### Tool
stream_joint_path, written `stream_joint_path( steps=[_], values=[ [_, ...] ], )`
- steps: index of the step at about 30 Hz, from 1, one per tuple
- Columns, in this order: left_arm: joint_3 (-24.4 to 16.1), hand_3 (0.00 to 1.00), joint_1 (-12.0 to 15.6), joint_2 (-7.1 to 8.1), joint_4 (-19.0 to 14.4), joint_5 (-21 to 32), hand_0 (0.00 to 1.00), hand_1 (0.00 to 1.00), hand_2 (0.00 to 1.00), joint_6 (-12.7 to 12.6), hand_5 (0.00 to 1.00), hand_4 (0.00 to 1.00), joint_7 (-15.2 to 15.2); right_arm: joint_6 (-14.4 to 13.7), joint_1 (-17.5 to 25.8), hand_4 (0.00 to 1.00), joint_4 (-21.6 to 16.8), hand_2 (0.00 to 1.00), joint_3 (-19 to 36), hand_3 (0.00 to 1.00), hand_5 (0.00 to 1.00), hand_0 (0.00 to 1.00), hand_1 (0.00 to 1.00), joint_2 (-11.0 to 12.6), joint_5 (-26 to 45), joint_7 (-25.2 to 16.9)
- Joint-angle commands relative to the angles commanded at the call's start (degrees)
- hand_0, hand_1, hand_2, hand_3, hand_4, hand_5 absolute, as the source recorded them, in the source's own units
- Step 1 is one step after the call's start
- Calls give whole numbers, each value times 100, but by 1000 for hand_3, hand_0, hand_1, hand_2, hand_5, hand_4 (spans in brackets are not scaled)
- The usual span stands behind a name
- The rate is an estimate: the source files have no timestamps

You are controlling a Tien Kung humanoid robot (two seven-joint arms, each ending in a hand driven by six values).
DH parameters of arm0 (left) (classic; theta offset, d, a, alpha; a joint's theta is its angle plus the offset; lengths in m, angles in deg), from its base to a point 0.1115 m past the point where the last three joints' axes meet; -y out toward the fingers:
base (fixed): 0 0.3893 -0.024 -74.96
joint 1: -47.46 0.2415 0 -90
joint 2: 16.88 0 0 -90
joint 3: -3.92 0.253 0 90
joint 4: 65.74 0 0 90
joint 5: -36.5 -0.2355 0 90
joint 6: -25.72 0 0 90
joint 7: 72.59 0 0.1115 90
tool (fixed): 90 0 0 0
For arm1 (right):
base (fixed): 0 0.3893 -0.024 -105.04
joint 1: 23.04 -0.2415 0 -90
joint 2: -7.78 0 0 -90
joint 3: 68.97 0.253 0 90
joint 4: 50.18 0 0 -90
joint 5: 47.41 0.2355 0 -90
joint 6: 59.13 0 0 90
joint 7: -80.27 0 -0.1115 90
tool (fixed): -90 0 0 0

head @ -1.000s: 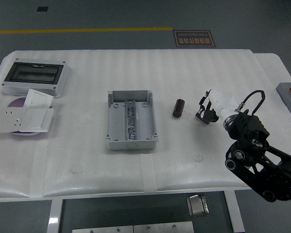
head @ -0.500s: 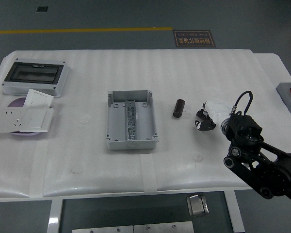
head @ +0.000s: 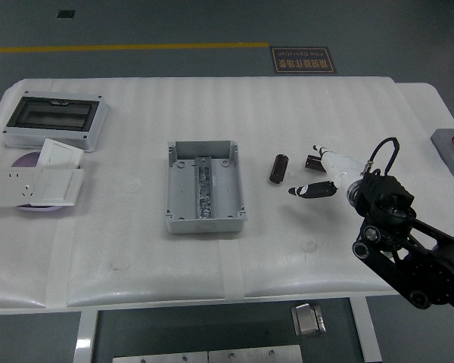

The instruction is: Pick up the battery,place it into the box

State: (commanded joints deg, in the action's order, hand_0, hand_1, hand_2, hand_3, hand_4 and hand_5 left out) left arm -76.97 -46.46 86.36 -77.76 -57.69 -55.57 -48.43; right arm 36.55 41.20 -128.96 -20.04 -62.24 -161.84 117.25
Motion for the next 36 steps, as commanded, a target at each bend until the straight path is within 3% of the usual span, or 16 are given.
stream_joint_path(
  steps=[4,10,11,16,17,22,23,30,36],
  values=[
    [4,569,-3,1,0,4,593,658,531,2,64,586,2,-134,-108,998,195,830,-11,998,645,467,766,-22,27,0],
    [13,568,-15,-7,1,6,593,658,531,6,64,586,0,-472,-507,998,813,795,-282,987,652,453,742,-89,158,0],
    [15,568,-17,-8,1,9,592,657,531,6,63,586,-1,-551,-603,998,936,747,-373,911,663,429,701,-102,201,0],
    [10,568,-32,-14,0,-13,592,657,531,12,63,586,1,-876,-1048,998,1538,747,-746,911,663,429,701,-162,284,0],
    [7,568,-34,-13,-1,-18,592,657,531,13,63,586,4,-918,-1120,982,1637,694,-795,806,602,403,675,-166,279,0],
    [-7,568,-42,-12,-7,-50,592,657,531,21,63,586,15,-1097,-1551,982,2139,694,-1099,806,602,403,675,-191,362,-32],
    [-10,568,-45,-14,-8,-58,591,656,530,24,62,585,15,-1132,-1645,955,2252,664,-1183,770,571,397,656,-203,408,-61],
    [-46,568,-48,-21,-18,-118,590,655,530,39,62,586,37,-1430,-2299,931,3100,647,-1949,747,538,389,640,-359,1099,-581],
    [-23,568,-68,-21,-15,-109,590,655,530,47,62,586,30,-1413,-2695,902,3823,632,-2651,725,511,384,635,-581,1834,-1157]
  ],
)
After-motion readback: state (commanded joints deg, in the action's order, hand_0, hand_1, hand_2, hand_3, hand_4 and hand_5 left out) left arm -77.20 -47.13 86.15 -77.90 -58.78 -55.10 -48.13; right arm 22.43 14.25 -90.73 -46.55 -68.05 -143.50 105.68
